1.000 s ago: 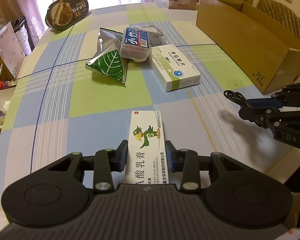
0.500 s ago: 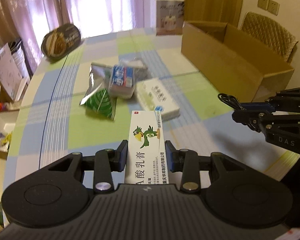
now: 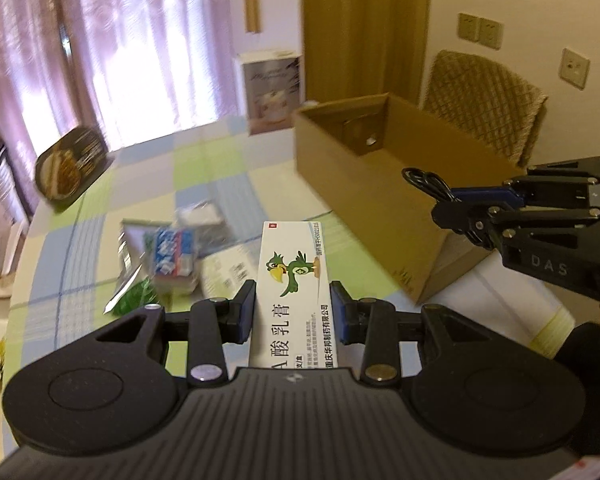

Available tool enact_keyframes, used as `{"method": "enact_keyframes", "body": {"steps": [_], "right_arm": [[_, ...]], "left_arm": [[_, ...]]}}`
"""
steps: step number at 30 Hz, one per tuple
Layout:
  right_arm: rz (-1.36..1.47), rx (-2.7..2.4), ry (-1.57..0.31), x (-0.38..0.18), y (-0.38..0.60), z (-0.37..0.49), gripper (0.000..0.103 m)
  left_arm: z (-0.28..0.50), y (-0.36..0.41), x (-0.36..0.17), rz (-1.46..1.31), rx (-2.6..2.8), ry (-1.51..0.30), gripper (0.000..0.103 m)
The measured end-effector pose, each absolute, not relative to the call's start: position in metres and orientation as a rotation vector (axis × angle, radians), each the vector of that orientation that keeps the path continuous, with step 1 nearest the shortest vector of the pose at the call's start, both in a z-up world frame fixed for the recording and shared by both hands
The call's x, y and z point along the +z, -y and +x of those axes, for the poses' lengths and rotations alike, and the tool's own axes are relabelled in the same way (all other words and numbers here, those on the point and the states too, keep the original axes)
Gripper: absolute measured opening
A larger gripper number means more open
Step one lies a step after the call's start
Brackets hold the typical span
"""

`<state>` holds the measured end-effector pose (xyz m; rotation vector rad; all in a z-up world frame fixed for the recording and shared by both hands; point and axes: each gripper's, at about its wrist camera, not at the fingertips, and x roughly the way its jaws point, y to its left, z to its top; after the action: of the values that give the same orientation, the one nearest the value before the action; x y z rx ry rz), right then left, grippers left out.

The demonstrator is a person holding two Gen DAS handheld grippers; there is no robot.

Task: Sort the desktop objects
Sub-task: 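Carry the white cream box with the left gripper while the right carries the cable toward the cardboard box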

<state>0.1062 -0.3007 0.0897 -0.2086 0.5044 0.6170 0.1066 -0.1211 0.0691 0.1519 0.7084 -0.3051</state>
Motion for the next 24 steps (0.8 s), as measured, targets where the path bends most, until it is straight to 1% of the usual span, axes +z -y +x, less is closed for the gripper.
{"method": "enact_keyframes", "body": {"steps": [6, 13, 19, 24], "right_arm": [[-0.180, 0.529, -0.492, 0.101, 0.337, 0.124, 0.011], [-0.157, 0.450, -0.502, 0.102, 0.374, 0.152, 0.011], [-0.136, 0.407, -0.515, 0.097, 0.400, 0.176, 0.011], [-0.119, 0.391, -0.536, 0.088, 0.413, 0.194, 0.011]], "left_arm": [[0.123, 0.161, 0.084, 0.169, -0.378, -0.667, 0.033], [0.146, 0.207, 0.091, 0.182, -0.455, -0.644, 0.033], [0.176, 0.237, 0.086, 0.177, -0.506, -0.655, 0.033], [0.199, 0.260, 0.072, 0.180, -0.529, -0.677, 0.033]]}}
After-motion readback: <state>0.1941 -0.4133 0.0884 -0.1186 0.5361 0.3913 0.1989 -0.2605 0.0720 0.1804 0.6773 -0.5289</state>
